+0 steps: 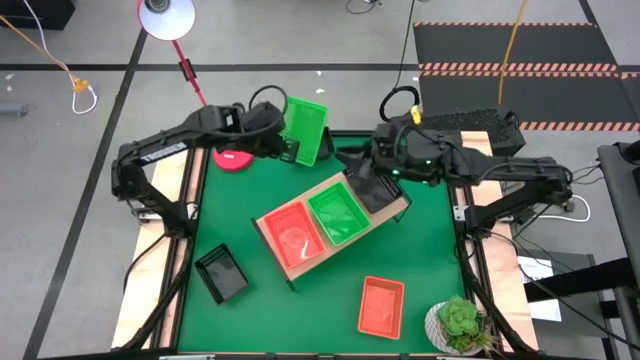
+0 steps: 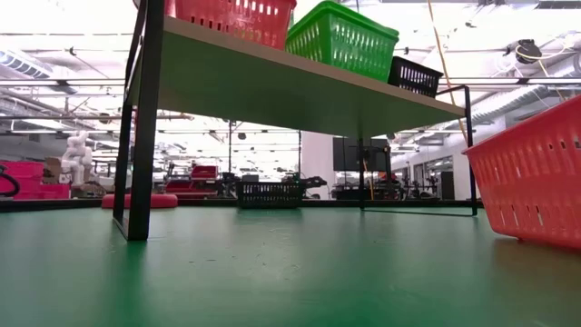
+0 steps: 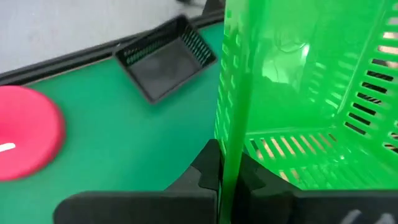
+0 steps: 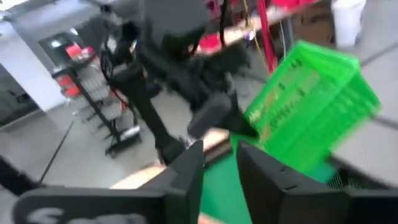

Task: Stack baskets on shelf by color
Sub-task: Stack the green bin on top of the green bins on the shelf

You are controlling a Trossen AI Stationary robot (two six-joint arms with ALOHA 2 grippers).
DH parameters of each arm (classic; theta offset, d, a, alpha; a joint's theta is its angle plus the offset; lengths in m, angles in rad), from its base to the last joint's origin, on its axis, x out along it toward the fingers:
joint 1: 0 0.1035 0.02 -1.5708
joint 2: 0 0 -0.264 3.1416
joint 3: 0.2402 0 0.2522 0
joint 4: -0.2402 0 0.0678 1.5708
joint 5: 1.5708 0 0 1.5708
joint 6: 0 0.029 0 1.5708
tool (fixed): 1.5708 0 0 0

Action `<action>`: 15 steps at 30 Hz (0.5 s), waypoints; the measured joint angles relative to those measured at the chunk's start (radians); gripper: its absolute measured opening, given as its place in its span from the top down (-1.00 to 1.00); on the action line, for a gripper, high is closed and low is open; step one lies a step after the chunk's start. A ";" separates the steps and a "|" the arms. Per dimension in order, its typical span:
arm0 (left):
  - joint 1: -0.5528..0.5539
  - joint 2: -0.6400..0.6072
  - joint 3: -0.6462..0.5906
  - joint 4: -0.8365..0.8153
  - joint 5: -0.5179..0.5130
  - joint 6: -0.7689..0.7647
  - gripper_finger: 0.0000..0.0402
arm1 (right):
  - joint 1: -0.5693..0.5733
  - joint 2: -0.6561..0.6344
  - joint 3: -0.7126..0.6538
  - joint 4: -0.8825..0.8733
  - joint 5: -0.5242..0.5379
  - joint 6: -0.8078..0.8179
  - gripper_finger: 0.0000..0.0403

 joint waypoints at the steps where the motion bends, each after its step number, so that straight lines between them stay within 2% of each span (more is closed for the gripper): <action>1: -0.023 -0.001 0.000 0.010 -0.028 -0.015 0.97 | 0.001 0.015 0.000 0.032 0.018 -0.023 0.49; 8: -0.156 -0.002 0.000 0.146 -0.280 -0.037 0.97 | 0.004 0.080 0.000 0.084 0.325 -0.162 0.24; 11: -0.187 -0.002 0.000 0.183 -0.335 -0.005 0.97 | -0.005 0.082 0.000 0.092 0.361 -0.165 0.23; 15: -0.192 -0.002 -0.004 0.180 -0.343 0.016 0.98 | -0.006 0.085 0.000 0.101 0.359 -0.151 0.29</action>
